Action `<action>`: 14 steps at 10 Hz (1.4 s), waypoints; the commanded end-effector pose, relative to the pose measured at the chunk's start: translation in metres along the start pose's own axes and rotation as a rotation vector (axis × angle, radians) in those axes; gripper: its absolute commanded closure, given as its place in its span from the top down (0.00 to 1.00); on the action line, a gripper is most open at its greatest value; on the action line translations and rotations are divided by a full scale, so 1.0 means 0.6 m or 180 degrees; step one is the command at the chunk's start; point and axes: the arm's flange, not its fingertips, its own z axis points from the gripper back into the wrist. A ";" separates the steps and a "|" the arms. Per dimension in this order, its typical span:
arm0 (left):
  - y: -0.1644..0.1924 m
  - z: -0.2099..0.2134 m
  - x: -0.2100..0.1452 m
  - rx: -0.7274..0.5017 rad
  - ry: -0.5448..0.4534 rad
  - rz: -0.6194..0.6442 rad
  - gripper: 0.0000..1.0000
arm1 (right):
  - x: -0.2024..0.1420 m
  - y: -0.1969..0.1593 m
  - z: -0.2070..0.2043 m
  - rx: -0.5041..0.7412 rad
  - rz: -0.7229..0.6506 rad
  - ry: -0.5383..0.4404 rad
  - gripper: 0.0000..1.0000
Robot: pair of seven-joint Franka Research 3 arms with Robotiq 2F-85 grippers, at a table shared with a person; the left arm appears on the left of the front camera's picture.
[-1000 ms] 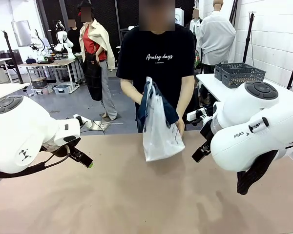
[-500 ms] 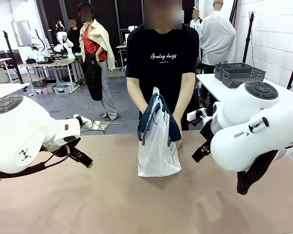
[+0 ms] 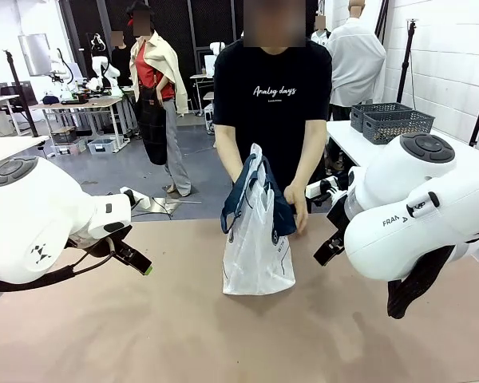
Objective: Transfer purchased items from the store into the shopping bag.
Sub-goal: Open the Reusable shopping bag in the center of the table.
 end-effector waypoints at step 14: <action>0.001 0.000 0.000 0.0001 0.0000 0.0004 1.00 | -0.002 0.001 0.002 0.0001 0.0002 -0.0002 1.00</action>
